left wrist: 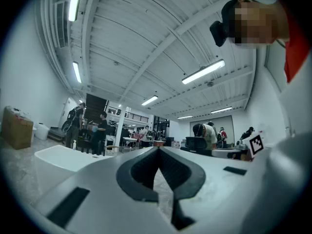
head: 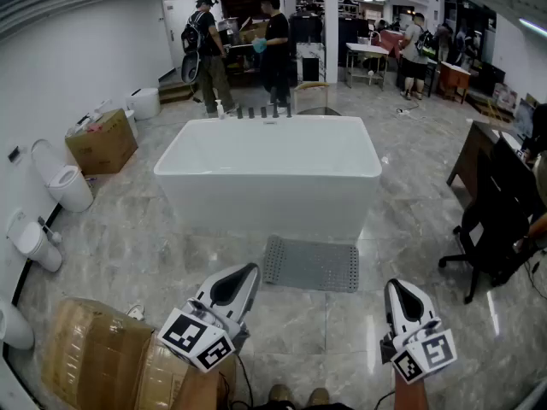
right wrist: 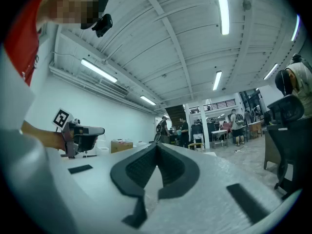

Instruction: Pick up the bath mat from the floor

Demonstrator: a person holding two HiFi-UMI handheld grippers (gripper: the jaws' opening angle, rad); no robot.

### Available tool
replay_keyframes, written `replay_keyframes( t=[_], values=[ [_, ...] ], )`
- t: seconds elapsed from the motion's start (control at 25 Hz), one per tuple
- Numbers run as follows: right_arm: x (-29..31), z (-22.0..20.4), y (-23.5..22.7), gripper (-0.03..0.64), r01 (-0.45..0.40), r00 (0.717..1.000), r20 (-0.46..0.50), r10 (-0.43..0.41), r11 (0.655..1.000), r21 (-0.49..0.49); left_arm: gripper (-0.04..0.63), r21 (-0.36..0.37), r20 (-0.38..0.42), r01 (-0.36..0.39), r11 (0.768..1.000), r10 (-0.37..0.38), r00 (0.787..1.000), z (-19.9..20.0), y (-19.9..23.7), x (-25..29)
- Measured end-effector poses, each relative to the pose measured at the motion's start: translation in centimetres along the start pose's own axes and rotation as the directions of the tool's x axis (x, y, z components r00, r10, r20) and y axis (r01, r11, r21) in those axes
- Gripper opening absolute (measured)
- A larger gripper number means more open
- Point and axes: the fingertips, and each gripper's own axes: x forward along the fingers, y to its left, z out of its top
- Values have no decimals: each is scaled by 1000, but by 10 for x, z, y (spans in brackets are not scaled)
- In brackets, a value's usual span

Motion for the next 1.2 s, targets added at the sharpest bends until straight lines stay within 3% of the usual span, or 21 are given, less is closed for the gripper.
replay_keyframes(
  t=[0.4, 0.88, 1.2],
  values=[
    [9, 0, 2, 2, 8, 1000, 14, -8, 1000, 20, 11, -4, 9, 0, 1000, 0, 1000, -1, 15, 2],
    [35, -11, 30, 3, 40, 999, 2, -40, 999, 12, 11, -16, 37, -4, 1000, 5, 999, -4, 70, -19],
    [65, -18, 19, 3, 46, 999, -3, -46, 999, 2, 11, -11, 37, -13, 1000, 14, 999, -7, 99, -3]
  ],
)
